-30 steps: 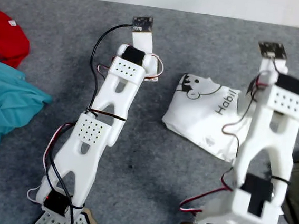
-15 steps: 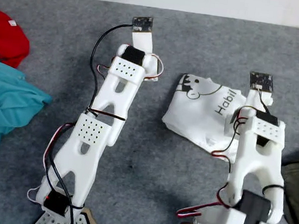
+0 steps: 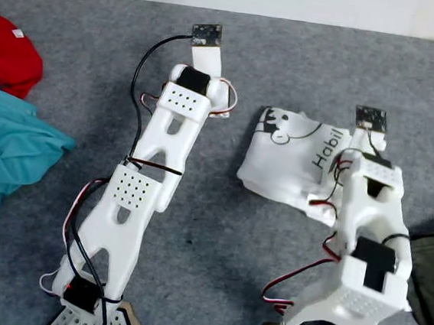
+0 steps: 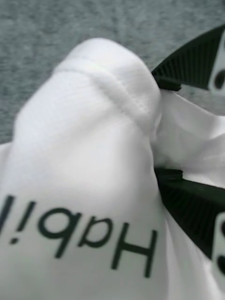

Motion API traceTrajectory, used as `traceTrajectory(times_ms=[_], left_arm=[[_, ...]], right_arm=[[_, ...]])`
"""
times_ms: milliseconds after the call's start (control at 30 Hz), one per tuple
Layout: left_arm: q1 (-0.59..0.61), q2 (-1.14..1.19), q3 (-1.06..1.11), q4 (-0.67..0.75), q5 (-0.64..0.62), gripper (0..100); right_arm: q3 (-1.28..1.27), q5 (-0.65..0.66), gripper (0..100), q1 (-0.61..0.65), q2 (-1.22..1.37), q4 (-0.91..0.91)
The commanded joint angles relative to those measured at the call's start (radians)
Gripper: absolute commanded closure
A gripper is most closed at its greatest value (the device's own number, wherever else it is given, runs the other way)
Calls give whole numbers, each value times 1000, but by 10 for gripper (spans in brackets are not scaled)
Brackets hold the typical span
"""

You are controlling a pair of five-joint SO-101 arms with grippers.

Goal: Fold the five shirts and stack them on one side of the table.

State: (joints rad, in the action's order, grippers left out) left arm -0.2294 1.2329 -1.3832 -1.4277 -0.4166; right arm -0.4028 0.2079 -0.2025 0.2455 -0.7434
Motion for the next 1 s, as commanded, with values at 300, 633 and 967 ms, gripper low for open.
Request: traceTrajectory(times_ms=[300, 633, 967], left_arm=[[7, -15, -25, 15, -3, 993], [7, -15, -27, 15, -3, 993], [7, -15, -25, 15, -3, 993]], right_arm=[[114, 58, 747, 91, 85, 18], [117, 124, 993, 127, 93, -15], [447, 123, 991, 62, 91, -272]])
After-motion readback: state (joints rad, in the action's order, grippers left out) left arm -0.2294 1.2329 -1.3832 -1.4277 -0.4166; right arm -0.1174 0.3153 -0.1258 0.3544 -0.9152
